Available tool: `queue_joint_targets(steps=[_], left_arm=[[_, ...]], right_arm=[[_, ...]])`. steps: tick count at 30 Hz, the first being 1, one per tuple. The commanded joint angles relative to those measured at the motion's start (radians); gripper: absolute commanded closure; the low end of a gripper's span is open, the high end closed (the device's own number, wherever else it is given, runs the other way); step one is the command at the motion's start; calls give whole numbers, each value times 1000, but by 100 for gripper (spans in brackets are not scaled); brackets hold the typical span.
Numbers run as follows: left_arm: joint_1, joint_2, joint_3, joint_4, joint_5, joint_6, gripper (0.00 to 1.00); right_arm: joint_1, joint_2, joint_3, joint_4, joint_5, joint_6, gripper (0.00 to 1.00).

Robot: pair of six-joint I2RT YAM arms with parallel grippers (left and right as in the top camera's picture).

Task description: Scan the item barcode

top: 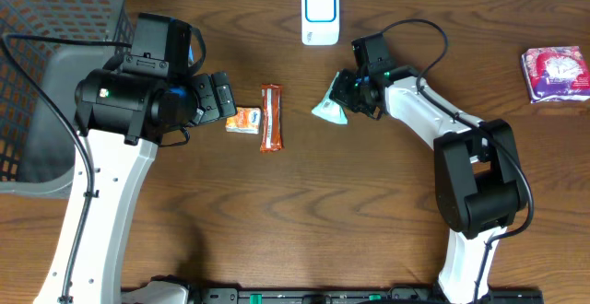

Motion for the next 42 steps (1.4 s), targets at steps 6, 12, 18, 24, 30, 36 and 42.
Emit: queue_joint_targets(steps=[6,12,18,24,30,36,42], left_arm=[[3,-2,13,0,-6,9,2],[3,-2,13,0,-6,10,2],[3,-2,13,0,-6,9,2],[3,-2,13,0,-6,9,2],[3,-2,12,0,-6,9,2],[3,-2,13,0,-6,10,2],[3,-2,13,0,-6,9,2]], right_arm=[[48,-35,207,-399,484,-301,99],[111,-21,189,-496,851,-300,99],[163,-13,124,-472,983,-309,98],[214,-13,119,-426,900,-309,94],[260,25,107,-356,843,-304,93],[288,93,107,-374,854,-305,85],[319,100,118,-398,824,-304,69]])
